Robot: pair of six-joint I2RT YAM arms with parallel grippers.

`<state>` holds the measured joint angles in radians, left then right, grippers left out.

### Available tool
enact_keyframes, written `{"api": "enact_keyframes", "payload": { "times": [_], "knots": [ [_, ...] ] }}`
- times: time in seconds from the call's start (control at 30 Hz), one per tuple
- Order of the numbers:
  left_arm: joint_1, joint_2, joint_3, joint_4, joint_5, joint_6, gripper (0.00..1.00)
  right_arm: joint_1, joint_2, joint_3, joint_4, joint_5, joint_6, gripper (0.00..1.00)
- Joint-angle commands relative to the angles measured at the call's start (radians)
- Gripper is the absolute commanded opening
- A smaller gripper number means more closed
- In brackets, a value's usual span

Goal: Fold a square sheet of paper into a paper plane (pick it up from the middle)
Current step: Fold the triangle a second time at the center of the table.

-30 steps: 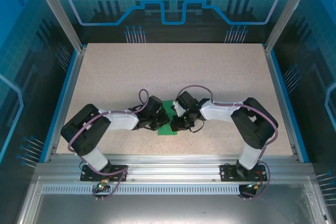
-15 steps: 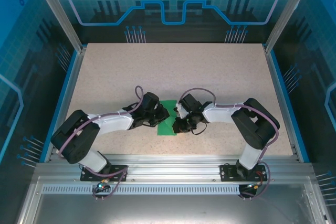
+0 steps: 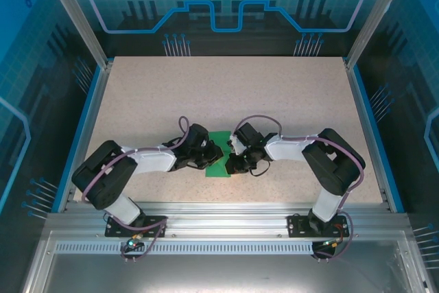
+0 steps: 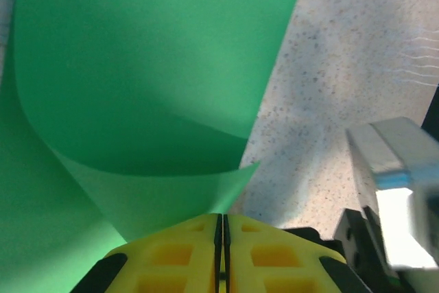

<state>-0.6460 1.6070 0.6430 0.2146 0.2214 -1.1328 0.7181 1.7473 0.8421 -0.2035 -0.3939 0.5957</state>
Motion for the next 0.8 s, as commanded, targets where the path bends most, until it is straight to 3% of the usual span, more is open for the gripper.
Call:
{"api": "enact_keyframes", "payload": {
  "times": [0.0,0.27,0.77],
  "knots": [
    [-0.007,0.034,-0.021,0.038,0.018,-0.026,0.12,0.003,0.055,-0.033,-0.051,0.039,0.009,0.11],
    [0.022,0.030,-0.034,-0.080,-0.097,0.023,0.11,0.000,0.056,-0.045,-0.075,0.055,0.001,0.10],
    [0.127,0.041,-0.027,-0.151,-0.114,0.089,0.10,-0.003,0.039,-0.058,-0.090,0.062,0.000,0.09]
  ]
}}
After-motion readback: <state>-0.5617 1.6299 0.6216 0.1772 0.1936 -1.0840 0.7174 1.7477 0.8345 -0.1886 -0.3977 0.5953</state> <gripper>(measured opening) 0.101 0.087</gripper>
